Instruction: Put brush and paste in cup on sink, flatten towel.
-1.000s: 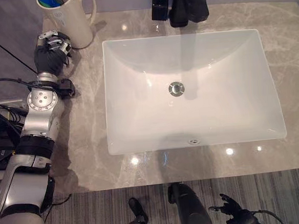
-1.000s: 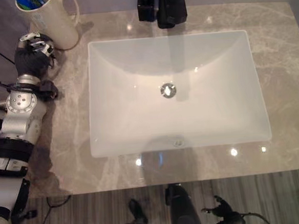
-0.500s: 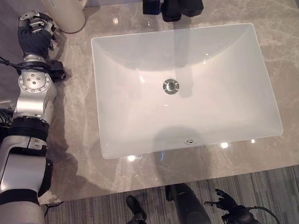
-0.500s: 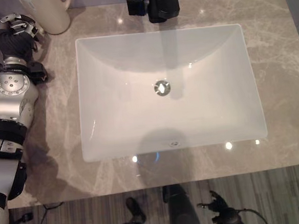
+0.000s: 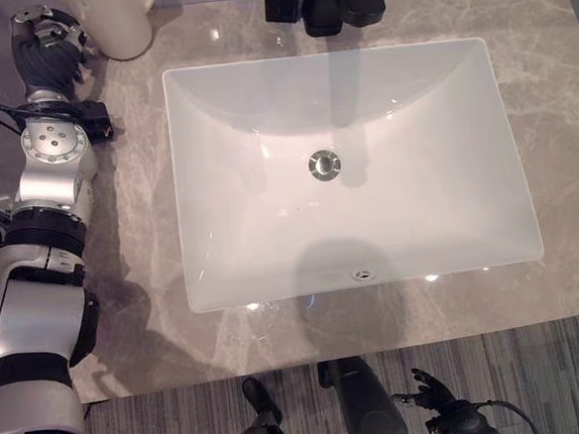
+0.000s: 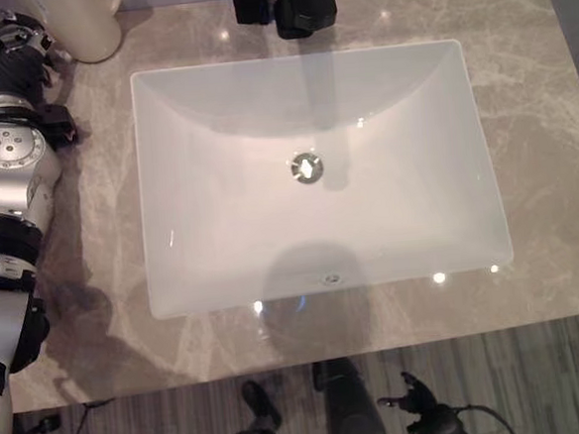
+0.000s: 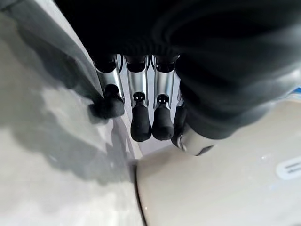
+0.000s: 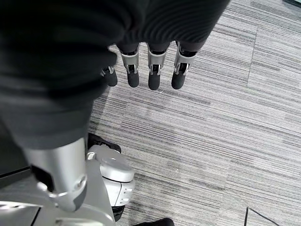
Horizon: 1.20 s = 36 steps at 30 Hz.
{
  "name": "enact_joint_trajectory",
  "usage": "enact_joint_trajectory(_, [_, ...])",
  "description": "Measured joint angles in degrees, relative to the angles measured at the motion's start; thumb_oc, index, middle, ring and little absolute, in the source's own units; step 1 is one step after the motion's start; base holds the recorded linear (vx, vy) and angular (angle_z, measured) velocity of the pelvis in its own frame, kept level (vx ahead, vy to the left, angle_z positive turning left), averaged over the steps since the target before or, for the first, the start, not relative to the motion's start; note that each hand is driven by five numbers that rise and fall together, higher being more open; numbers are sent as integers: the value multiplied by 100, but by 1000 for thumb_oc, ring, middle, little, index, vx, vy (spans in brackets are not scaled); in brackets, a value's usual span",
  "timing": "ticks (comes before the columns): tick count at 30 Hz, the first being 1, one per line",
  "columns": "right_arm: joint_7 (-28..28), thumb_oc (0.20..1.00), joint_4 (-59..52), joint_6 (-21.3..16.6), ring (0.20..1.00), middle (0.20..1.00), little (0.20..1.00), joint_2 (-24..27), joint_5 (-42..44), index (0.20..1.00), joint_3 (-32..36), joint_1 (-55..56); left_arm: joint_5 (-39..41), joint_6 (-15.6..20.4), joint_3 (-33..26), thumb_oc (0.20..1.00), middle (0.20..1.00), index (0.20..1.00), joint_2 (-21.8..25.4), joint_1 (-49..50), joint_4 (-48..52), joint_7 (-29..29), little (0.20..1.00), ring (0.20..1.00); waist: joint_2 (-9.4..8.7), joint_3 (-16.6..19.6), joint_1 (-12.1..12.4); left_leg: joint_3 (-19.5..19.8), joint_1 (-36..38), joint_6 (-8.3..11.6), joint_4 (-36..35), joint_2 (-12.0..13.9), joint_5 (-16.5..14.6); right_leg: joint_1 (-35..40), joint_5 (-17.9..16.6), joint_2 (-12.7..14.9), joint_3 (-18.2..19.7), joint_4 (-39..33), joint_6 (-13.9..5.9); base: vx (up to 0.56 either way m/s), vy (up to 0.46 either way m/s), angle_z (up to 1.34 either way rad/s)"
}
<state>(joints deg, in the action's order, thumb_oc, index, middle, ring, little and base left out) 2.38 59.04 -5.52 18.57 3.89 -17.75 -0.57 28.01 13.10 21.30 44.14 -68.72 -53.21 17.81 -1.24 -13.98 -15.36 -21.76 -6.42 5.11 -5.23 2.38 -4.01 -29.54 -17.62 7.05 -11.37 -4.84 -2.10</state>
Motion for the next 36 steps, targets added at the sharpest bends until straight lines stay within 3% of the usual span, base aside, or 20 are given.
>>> enact_joint_trajectory(3, [2,1000,113,-60,1000,1000,1000,-121,210,1000,1,41,-213,-1,40,200,200,200,-62,2,-133,10,200,200,-76,280,-9,-73,-112,4,2,-9,3,-148,-38,-16,50,0,48,27,8,-7])
enact_joint_trajectory(7, [-4,1000,221,-59,1000,1000,1000,-185,213,1000,-28,63,-383,-6,46,200,200,200,-165,21,-222,9,200,200,-87,376,-52,-78,-116,5,0,-23,2,-154,-38,-6,62,0,48,9,3,-2])
enact_joint_trajectory(10, [-5,1000,180,-89,1000,1000,1000,-185,215,1000,-25,99,-775,-15,419,200,200,200,-40,32,-204,3,200,200,-84,506,-58,-100,-201,5,0,-34,2,-256,-49,-14,106,0,62,14,4,-5])
enact_joint_trajectory(18, [-10,1000,152,-134,1000,1000,1000,-173,215,1000,-21,209,-929,-63,416,200,200,200,47,165,42,-37,200,200,-82,508,-83,-101,-196,24,-3,-27,-4,-256,17,-26,123,0,11,22,6,-1])
enact_joint_trajectory(21, [-8,1000,89,-199,1000,1000,1000,-170,216,1000,-21,212,-1014,-30,415,200,200,200,47,169,75,-51,200,200,-83,511,-90,-106,-201,39,-3,-22,6,-270,-64,-37,124,0,94,-22,-15,0])
enact_joint_trajectory(22, [-11,1000,92,-215,1000,1000,1000,-172,216,1000,-21,213,-1018,-32,416,200,200,200,58,177,80,-49,200,200,-81,515,-88,-107,-198,39,-18,-18,-12,-268,24,-45,132,0,10,84,43,-3])
enact_joint_trajectory(29, [-21,1000,53,-223,1000,1000,1000,-173,216,1000,-23,239,-1015,59,435,200,200,200,-58,212,92,-68,200,200,-63,561,-98,-138,-189,48,-3,-17,-20,-281,-49,-66,158,0,88,-1,2,-1])
enact_joint_trajectory(31, [-30,1000,59,-231,1000,1000,1000,-172,216,1000,-25,249,-1019,61,473,200,200,200,-57,199,111,-80,200,200,-66,578,-90,-184,-182,48,-29,-14,-42,-295,30,-81,204,-1,4,30,16,-9])
enact_joint_trajectory(36, [-36,1000,56,-240,1000,1000,1000,-171,215,1000,-24,250,-1046,71,479,200,200,200,-63,157,136,-92,200,200,-76,585,-91,-260,-190,50,-5,-18,-42,-347,-45,-114,279,0,85,-5,-6,-8])
